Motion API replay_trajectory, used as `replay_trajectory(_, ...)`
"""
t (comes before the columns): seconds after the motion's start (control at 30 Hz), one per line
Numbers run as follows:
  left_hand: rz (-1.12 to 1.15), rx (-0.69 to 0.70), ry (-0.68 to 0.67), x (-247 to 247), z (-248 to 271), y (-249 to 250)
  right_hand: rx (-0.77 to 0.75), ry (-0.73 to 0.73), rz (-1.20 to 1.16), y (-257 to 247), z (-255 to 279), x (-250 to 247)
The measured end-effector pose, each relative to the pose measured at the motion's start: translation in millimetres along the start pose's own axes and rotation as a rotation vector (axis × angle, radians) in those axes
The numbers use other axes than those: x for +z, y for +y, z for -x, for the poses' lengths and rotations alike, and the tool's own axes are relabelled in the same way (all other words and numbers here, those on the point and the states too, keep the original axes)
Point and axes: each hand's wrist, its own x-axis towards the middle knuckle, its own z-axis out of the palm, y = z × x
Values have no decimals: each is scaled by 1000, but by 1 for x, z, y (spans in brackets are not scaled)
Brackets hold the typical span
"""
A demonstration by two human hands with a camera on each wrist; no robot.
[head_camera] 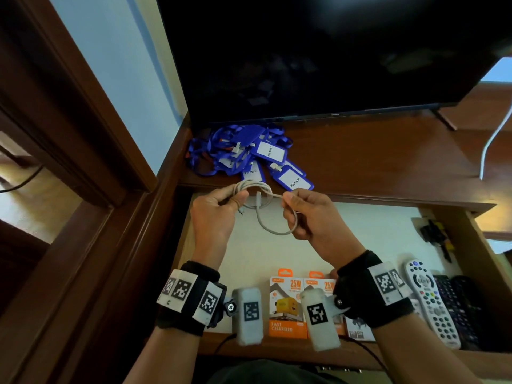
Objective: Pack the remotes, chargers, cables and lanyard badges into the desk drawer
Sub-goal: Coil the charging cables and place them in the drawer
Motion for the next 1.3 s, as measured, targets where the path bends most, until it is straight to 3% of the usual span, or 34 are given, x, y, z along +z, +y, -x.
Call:
replay_trajectory(0.2,-12,3,9,-1,0,1,-7,2,135,0,-1,0)
replay_trajectory(0.43,-88,99,18,-5,-1,6,10,-20,58,2,-2,5)
replay_trajectory(0.7,134,-123,-30,7,8,11,-107,158,324,21,-9,5)
replay_trajectory(0.97,297,-334,-44,15,16,12,41,112,9,17,-6,15)
replay_trajectory(1.3,296,-485,-117,15,22,12,-2,169,-197,16,-7,13)
